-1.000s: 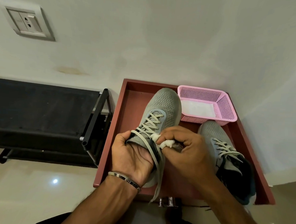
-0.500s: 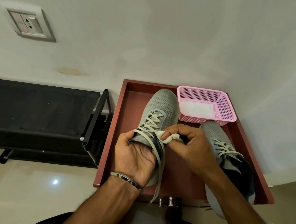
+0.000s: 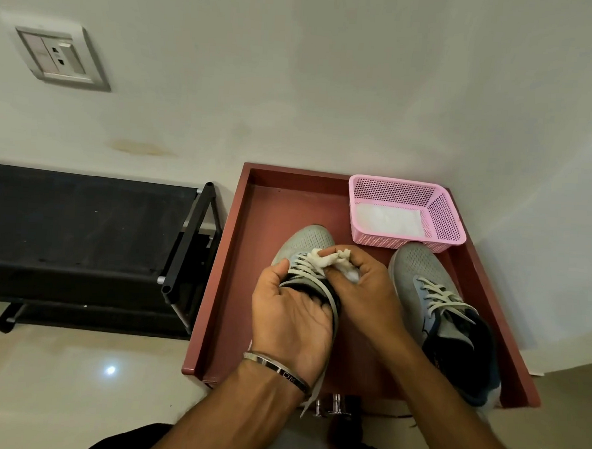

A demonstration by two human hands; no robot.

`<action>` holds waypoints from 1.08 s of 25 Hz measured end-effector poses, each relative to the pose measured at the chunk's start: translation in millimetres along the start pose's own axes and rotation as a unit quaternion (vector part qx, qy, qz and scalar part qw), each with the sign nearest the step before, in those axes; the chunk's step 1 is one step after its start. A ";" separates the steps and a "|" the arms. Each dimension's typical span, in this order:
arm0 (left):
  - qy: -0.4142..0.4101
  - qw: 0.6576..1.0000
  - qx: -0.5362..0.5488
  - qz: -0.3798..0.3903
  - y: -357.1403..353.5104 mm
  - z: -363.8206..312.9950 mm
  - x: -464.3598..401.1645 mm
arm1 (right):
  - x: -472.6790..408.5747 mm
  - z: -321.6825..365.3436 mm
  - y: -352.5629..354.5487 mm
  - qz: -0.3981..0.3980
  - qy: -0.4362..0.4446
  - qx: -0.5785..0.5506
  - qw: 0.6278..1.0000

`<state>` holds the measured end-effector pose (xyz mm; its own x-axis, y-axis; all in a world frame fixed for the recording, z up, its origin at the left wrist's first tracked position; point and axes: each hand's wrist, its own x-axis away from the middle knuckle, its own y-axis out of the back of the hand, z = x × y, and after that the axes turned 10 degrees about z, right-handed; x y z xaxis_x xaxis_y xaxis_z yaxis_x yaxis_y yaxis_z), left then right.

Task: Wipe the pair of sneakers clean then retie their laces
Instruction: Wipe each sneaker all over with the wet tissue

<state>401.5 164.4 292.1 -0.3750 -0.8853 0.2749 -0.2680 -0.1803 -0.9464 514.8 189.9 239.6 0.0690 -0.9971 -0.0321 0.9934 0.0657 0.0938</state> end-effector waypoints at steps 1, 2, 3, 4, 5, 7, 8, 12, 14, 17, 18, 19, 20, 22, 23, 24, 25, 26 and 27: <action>0.008 0.999 -0.031 -0.017 -1.3 1.1 1.5 | -0.1 -0.8 1.2 -0.007 -0.007 -0.002 1.000; 0.019 0.996 -0.078 -0.037 -1.9 2.1 3.0 | -0.5 -1.9 1.8 -0.011 -0.015 0.000 1.000; 0.031 0.988 -0.140 -0.057 -1.1 3.4 5.8 | -0.9 -3.0 2.1 -0.013 -0.020 0.007 1.000; 0.038 0.976 -0.200 -0.075 -1.5 5.1 8.6 | -1.6 -4.4 2.3 -0.013 -0.023 0.016 1.000; 0.044 0.961 -0.257 -0.090 0.0 5.6 11.9 | -2.2 -5.6 2.0 -0.016 -0.023 0.025 0.999; 0.063 0.928 -0.354 -0.103 0.3 1.3 19.9 | -4.2 -8.5 1.6 -0.023 -0.026 0.033 0.999; 0.079 0.906 -0.405 -0.095 -0.2 -3.8 24.1 | -5.2 -9.9 1.5 -0.026 -0.029 0.035 0.999; 0.067 0.722 -0.689 0.011 6.4 -28.1 42.0 | -6.1 -7.8 -0.8 -0.035 -0.033 0.023 0.999; -0.050 0.586 -0.809 -0.014 13.8 -33.5 45.7 | -4.5 -4.9 -3.3 -0.036 -0.029 0.020 0.999; -0.201 0.503 -0.840 -0.023 22.0 -41.4 32.7 | -3.2 -4.3 -4.3 -0.039 -0.037 0.030 0.998; -0.220 0.471 -0.854 -0.017 26.2 -42.6 24.7 | -2.9 -5.1 -4.3 -0.035 -0.039 0.030 0.998; -0.229 0.452 -0.862 -0.012 30.8 -42.4 16.4 | -2.4 -5.2 -4.1 -0.028 -0.038 0.028 0.998; -0.228 0.451 -0.863 -0.009 34.4 -41.2 8.5 | -2.4 -5.3 -4.1 -0.020 -0.036 0.024 0.999; -0.212 0.487 -0.847 -0.005 39.2 -38.0 -3.2 | -3.9 -5.0 -2.7 -0.001 -0.022 0.016 1.000; -0.195 0.518 -0.833 -0.001 39.5 -37.7 -7.6 | -4.7 -4.2 -1.4 0.013 -0.013 0.008 1.000; -0.171 0.554 -0.814 0.003 38.4 -38.9 -10.9 | -4.8 -2.6 0.0 0.028 -0.005 -0.005 1.000; -0.149 0.588 -0.795 0.009 36.5 -41.2 -14.4 | -4.6 -0.7 1.4 0.039 -0.001 -0.021 0.999; -0.130 0.613 -0.779 0.015 35.0 -43.7 -17.5 | -4.5 0.4 3.1 0.050 0.000 -0.036 0.998; -0.117 0.631 -0.766 0.021 34.3 -45.9 -20.4 | -4.7 0.4 4.7 0.063 0.000 -0.044 0.997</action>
<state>359.2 196.0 261.8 -0.3160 -0.9473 0.0527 -0.8737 0.3122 0.3731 519.1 194.8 240.6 0.1944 -0.9806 -0.0252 0.9809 0.1942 0.0093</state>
